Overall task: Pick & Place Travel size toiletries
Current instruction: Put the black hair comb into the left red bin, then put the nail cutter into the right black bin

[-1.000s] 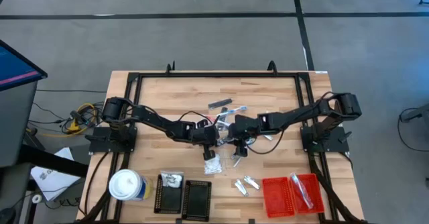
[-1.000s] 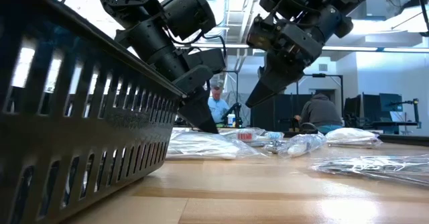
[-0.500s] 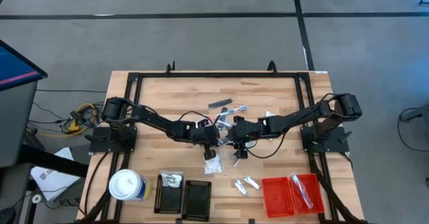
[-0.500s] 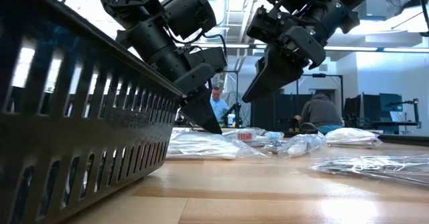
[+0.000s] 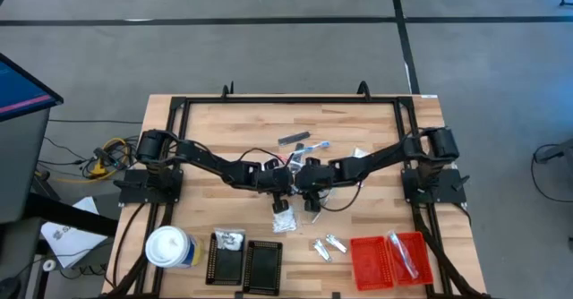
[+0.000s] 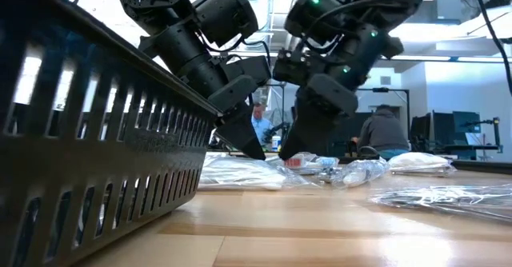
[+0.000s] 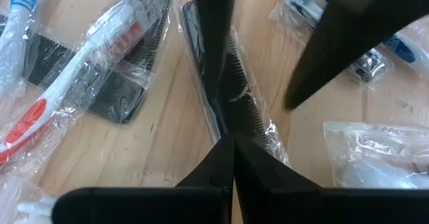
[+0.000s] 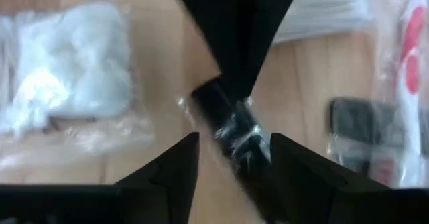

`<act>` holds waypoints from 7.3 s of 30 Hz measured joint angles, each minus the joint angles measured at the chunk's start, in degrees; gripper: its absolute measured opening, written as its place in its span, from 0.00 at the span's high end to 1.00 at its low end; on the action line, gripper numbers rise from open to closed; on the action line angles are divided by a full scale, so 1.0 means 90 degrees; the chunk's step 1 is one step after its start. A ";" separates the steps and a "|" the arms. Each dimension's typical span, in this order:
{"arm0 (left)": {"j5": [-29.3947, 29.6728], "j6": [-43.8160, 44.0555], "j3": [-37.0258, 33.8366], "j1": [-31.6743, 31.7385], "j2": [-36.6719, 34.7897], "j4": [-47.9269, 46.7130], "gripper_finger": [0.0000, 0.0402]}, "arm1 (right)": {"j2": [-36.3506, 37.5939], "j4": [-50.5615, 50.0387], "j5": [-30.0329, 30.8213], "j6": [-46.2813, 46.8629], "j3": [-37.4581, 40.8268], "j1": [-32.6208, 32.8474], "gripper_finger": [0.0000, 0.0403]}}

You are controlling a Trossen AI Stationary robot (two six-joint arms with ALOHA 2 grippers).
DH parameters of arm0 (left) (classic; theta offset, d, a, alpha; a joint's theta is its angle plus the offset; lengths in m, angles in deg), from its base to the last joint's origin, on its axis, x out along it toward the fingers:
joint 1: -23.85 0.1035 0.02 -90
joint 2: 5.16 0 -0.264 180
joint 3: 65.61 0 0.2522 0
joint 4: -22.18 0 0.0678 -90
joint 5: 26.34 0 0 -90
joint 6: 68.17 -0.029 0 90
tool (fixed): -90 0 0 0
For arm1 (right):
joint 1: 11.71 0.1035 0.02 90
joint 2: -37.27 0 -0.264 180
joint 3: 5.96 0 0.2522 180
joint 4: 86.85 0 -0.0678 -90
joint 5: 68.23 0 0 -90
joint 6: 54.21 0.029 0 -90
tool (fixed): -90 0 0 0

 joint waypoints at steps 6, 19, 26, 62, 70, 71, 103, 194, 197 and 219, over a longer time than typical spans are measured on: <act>-0.0011 0.0016 -0.0005 0.0000 0.0005 -0.0052 1.00 | -0.0028 -0.0130 0.0337 -0.0123 -0.0232 0.0204 0.45; -0.0185 0.0141 0.0005 0.0097 0.0223 0.0094 1.00 | -0.0031 -0.0829 0.0840 0.0047 -0.0229 0.0267 0.37; -0.0781 0.0284 0.0056 0.0474 0.0637 0.0297 1.00 | -0.0033 -0.0919 0.0840 0.0047 -0.0210 0.0260 0.37; -0.0939 0.1132 0.0051 0.0651 0.0641 -0.0166 1.00 | -0.0033 -0.1214 0.1268 -0.0122 -0.0210 0.0223 0.37; -0.1079 0.0957 0.0051 0.0658 0.0641 -0.0130 1.00 | -0.0483 -0.1159 0.1078 0.0003 -0.0254 0.0020 0.49; -0.1081 0.0957 0.0049 0.0658 0.0641 -0.0127 1.00 | -0.0542 -0.1183 0.0973 -0.0006 -0.0267 -0.0009 0.52; 0.2659 0.0291 -0.1235 -0.0998 -0.3453 -0.0418 1.00 | 0.3273 -0.3632 0.2443 0.5353 -0.0339 0.2586 1.00; 0.2383 0.0114 -0.1863 -0.0995 -0.4114 0.0485 1.00 | 0.0756 -0.5398 0.4903 0.5114 -0.2997 0.3899 0.61; 0.2385 0.0116 -0.1864 -0.0976 -0.4114 0.0482 1.00 | 0.0754 -0.4656 0.4724 0.4589 -0.2769 0.3894 0.64; 0.2385 0.0116 -0.1896 -0.0976 -0.4109 0.0482 1.00 | 0.0944 -0.1347 0.3685 0.2708 -0.1635 0.3518 0.90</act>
